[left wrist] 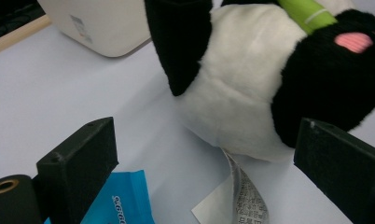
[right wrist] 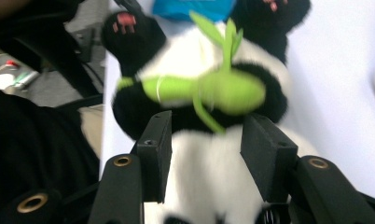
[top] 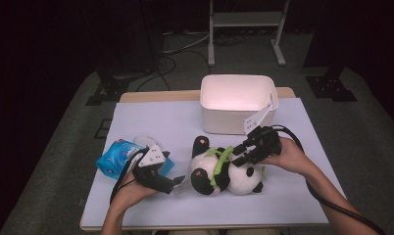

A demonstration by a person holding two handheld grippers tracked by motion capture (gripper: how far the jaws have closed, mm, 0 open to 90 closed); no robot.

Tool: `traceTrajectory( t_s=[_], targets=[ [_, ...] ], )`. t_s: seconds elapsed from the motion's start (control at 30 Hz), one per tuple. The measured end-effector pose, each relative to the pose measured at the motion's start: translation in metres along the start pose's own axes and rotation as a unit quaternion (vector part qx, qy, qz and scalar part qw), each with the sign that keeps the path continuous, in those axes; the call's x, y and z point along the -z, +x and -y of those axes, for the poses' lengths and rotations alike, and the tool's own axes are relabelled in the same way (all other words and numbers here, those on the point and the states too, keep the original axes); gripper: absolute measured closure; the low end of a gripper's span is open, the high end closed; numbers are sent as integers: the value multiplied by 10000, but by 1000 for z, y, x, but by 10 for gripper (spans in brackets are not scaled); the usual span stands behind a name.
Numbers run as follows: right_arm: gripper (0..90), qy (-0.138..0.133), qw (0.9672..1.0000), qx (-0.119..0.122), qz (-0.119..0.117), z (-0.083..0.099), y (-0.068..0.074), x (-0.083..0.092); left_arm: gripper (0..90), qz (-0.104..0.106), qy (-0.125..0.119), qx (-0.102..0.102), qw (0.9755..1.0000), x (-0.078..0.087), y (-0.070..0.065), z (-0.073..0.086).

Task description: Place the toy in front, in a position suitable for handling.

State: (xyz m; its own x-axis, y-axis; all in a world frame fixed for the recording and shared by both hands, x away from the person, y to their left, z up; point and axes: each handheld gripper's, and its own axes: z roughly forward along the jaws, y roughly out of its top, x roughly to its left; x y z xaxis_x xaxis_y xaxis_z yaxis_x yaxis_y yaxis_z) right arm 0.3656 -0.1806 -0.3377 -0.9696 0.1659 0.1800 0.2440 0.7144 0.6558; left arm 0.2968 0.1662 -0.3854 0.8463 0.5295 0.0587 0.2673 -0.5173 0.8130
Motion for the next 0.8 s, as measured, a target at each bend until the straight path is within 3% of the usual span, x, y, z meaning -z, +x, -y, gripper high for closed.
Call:
traceTrajectory(
  t_s=[0.23, 0.3, 0.53, 0.8],
  targets=[
    [537, -216, 9996, -17, 186, 17, 1, -1, 52, -5, 19, -21, 10000, 2, 0, -3],
    [538, -246, 9992, 99, 300, 20, 2, -4, 52, -5, 23, -13, 10000, 2, 0, -3],
    [552, -454, 9985, 163, 252, 31, 4, -7, 52, -9, 97, -26, 9999, 6, 4, 0],
    [553, -419, 9985, 220, 273, 33, 9, -8, 52, 50, 106, -19, 9999, 11, 10, 1]
  ],
)
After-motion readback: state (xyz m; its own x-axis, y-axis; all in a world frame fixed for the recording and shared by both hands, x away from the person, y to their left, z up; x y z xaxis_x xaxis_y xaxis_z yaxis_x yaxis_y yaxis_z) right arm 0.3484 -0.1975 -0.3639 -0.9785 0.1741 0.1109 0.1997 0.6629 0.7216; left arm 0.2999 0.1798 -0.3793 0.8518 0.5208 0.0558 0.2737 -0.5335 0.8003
